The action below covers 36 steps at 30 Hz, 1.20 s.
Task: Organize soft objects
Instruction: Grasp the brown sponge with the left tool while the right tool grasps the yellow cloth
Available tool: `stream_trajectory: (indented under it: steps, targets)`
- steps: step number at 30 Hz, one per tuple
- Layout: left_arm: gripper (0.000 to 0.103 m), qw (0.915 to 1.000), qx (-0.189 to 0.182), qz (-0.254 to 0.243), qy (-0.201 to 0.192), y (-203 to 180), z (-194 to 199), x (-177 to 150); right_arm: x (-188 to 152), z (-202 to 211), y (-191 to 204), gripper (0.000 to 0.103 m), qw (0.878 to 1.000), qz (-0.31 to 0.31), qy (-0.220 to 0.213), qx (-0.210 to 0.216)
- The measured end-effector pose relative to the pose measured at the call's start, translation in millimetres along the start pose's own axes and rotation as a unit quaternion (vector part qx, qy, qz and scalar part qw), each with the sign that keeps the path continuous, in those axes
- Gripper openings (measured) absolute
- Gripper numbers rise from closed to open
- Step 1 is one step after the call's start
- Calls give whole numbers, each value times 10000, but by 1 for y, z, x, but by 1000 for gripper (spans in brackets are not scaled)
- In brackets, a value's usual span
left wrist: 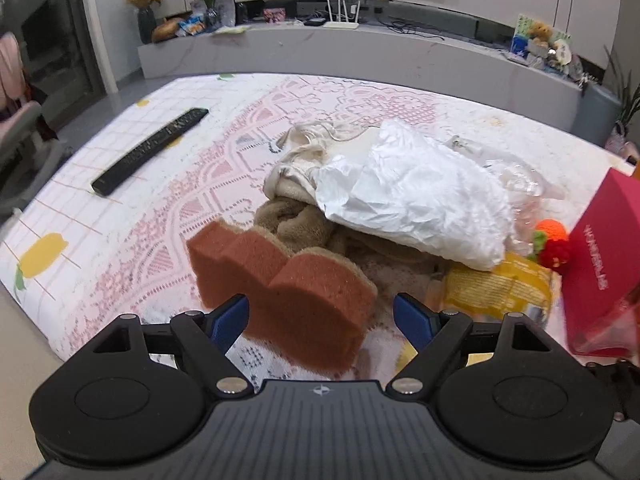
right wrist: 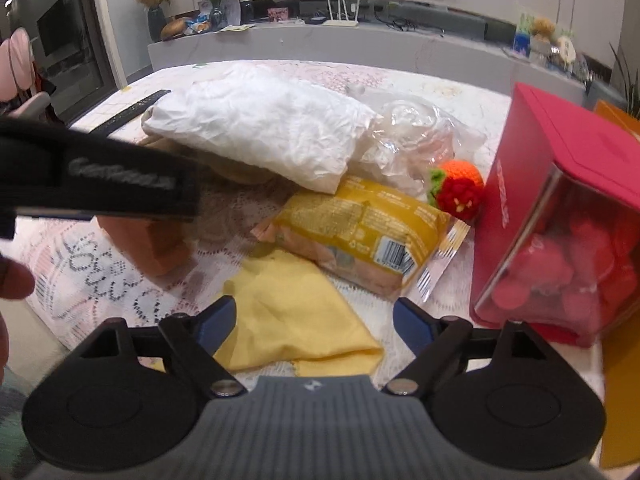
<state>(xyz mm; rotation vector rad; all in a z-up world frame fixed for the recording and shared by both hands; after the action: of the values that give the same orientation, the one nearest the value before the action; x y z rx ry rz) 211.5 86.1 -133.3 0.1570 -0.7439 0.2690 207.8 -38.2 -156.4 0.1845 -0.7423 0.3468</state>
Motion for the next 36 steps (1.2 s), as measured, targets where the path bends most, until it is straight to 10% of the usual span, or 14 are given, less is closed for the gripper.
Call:
stream_trajectory:
  steps: [10, 18, 36]
  targets:
    - [53, 9994, -315, 157, 26, 8, 4, -4, -12, -6, 11, 55, 9991, 419, 14, -77]
    - [30, 9982, -532, 152, 227, 26, 25, -13, -17, 1, 21, 3, 9973, 729, -109, -56]
    - [20, 9951, -916, -174, -340, 36, 89, -15, 3, 71, 24, 0, 9953, 585, -751, 157]
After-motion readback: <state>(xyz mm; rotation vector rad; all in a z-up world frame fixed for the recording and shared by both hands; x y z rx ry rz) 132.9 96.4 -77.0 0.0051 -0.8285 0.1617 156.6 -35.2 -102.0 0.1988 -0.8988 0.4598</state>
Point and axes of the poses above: each gripper's, at about its wrist camera, not at the fingertips, and z roughly against the way its jaws point, y to its left, x to its top, the point moved 5 cm from there along -z, roughly the way its jaws point, and after that the axes turned 3 degrees about -y, right-handed, at the moved point
